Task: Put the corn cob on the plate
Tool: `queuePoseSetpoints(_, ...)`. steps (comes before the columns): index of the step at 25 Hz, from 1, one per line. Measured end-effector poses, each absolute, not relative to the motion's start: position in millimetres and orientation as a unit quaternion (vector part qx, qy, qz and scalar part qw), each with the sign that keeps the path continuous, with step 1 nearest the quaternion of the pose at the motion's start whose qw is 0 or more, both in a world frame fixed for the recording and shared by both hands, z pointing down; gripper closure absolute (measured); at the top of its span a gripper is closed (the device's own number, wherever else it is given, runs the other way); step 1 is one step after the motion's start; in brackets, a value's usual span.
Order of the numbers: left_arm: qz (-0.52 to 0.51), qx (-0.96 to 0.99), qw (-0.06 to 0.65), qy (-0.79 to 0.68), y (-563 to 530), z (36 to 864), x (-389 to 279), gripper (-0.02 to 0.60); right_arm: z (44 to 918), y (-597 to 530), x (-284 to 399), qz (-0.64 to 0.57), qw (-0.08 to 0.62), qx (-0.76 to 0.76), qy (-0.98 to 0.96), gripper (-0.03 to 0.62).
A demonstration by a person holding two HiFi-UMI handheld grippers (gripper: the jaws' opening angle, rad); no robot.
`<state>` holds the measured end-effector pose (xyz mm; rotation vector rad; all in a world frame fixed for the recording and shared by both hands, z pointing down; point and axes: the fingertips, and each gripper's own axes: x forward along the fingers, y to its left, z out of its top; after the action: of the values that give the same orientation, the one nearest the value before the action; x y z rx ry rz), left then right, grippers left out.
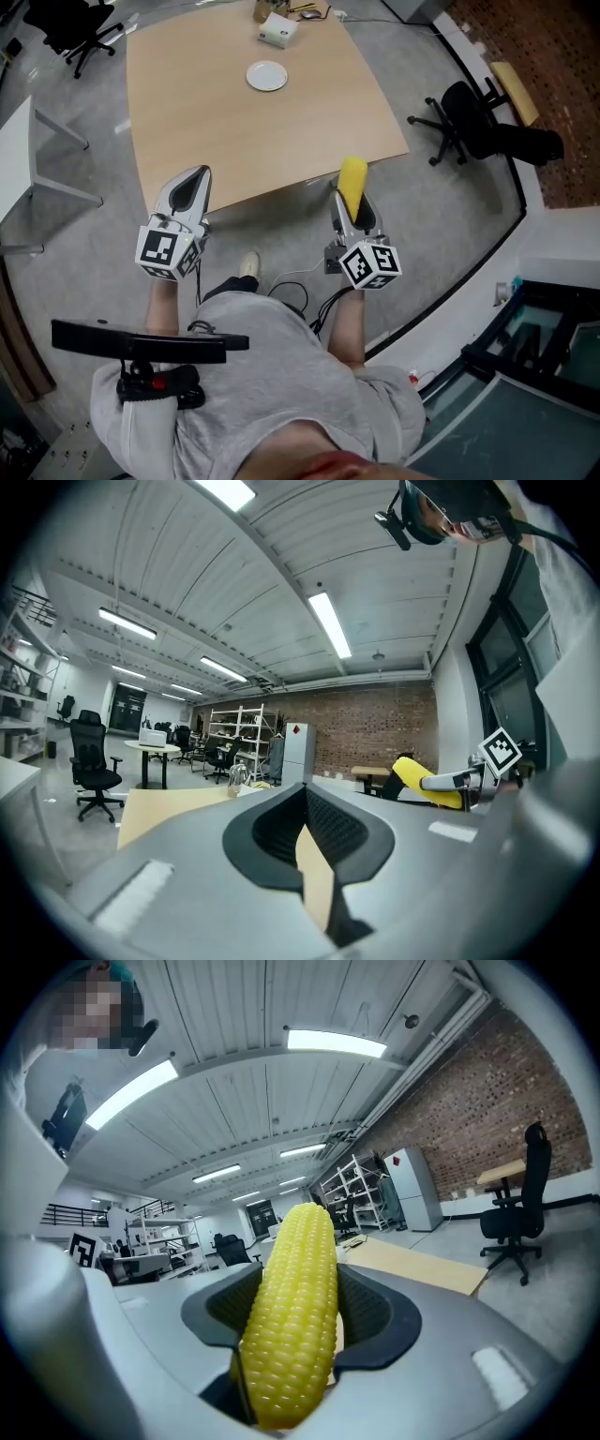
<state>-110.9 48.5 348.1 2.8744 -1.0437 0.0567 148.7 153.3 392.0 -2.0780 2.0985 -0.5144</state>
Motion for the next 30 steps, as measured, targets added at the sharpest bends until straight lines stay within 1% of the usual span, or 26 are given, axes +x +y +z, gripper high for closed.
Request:
queuePoseSetpoints(9,0.017,0.939,0.046,-0.341,11.2,351.3,-112.5,0.561,390.2,114.3,147.4,-0.17,0.069,-0.691,0.699,0.341)
queuePoseSetpoints(30,0.013,0.922,0.046,-0.385,-29.8,357.5,-117.6,0.561,396.0,38.1,153.6,-0.171,0.054,-0.651,0.737,0.341)
